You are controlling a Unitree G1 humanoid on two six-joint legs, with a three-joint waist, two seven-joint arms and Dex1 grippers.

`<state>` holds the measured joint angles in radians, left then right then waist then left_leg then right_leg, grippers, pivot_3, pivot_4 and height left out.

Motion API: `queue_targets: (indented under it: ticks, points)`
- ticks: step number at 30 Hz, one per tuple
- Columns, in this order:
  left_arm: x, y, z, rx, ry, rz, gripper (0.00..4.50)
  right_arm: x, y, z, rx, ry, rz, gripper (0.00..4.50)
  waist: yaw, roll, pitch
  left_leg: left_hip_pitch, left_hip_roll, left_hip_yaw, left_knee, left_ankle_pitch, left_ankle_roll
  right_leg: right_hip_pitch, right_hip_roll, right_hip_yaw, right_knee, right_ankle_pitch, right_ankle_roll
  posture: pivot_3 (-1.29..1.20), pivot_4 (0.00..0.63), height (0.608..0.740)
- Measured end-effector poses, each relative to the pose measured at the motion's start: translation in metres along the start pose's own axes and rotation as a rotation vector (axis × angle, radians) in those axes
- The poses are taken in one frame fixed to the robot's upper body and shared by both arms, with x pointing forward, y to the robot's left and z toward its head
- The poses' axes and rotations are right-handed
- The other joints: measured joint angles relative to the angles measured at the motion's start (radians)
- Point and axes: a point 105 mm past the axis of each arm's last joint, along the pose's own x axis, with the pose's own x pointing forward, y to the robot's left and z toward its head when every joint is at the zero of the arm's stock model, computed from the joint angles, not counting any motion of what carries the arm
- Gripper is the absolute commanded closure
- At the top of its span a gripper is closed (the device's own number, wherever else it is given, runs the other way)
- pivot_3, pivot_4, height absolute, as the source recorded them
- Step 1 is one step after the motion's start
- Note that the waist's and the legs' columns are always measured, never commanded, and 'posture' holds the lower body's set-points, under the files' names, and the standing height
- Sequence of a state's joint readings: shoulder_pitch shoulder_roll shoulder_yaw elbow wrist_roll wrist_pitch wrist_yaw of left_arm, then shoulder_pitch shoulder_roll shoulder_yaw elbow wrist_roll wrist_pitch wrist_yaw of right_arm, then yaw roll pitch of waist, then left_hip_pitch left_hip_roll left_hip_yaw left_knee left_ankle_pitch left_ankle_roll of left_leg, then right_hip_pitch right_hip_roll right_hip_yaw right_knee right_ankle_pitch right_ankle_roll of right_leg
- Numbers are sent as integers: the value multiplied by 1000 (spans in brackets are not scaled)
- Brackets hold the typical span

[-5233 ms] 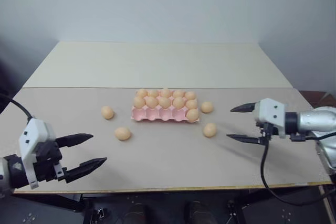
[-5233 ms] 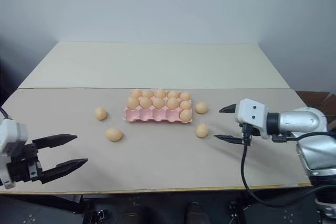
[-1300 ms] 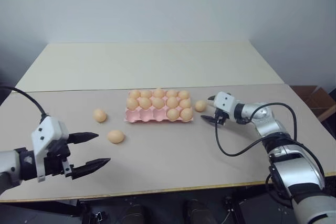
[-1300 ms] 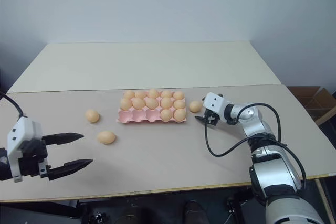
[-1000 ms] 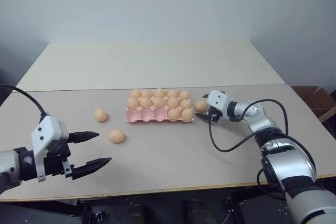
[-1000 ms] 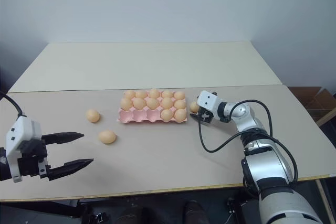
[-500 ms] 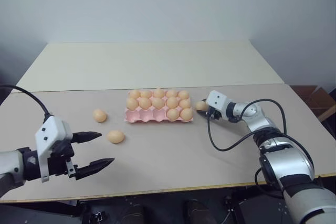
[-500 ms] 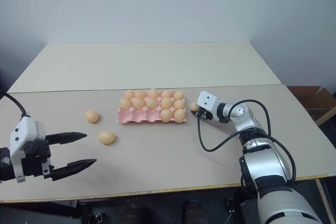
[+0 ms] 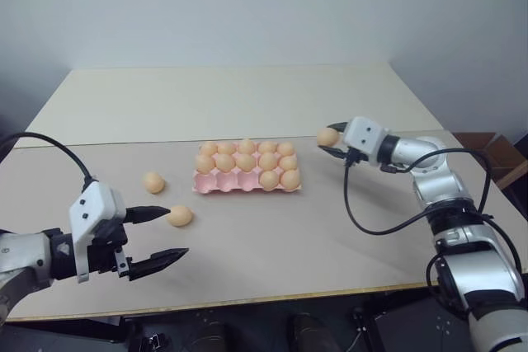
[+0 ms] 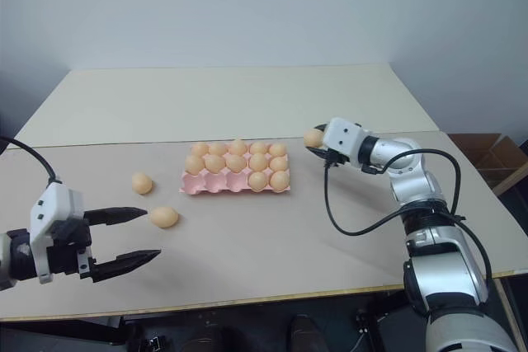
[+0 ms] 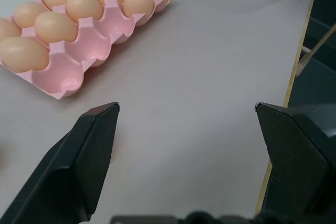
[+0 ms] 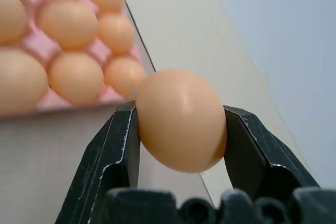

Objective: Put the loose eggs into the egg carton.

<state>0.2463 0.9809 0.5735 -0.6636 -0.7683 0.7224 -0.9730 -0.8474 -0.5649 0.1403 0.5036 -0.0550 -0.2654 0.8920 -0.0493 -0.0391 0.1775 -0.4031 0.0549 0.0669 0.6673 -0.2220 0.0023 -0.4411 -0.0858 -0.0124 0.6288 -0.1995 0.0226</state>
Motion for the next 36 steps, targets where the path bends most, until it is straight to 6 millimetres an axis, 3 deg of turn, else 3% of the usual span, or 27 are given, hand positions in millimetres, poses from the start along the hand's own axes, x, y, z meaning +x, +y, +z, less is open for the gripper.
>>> queue_targets:
  ticks: [5, 12, 16, 24, 31, 36]
  points:
    - [0, 5, -3, -3, 3, 15, 0, 36, 39, 53, 60, -155, 113, 2394, 6, 0, 0, -1, 1, 0, 0, 0, -1, -1, 0, 0, 0, 0, -1, 0, 150, 740]
    - [1, 6, -10, -12, 13, 24, 0, 70, 73, 82, 130, -221, 170, 2394, 14, 0, 0, -4, 0, 1, 0, 0, -1, -3, -1, -1, -1, 4, -8, 0, 150, 740]
    - [0, 7, -11, -8, 14, 29, 0, 83, 89, 77, 136, -185, 199, 2394, 17, 0, 0, -4, 0, 1, 0, 0, -1, -3, -1, -2, -1, 4, -8, 0, 150, 740]
    - [-1, 3, -17, -35, 17, 32, 0, 88, 89, 54, 153, -105, 191, 2394, 9, 0, 0, -3, 0, 0, 0, 1, -1, -3, -1, -2, 0, 4, -8, 0, 150, 740]
    - [-1, 2, -16, -32, 11, 39, 0, 90, 91, 55, 136, -125, 210, 215, 6, 0, 0, -4, 0, 0, 0, 1, -1, -3, -1, -1, -1, 4, -8, 0, 150, 740]
    - [-2, 3, -16, -23, 3, 44, 0, 89, 91, 54, 134, -126, 214, 58, 6, 0, 0, -3, -1, 0, 0, 1, -1, -3, -1, -1, -1, 4, -8, 0, 150, 740]
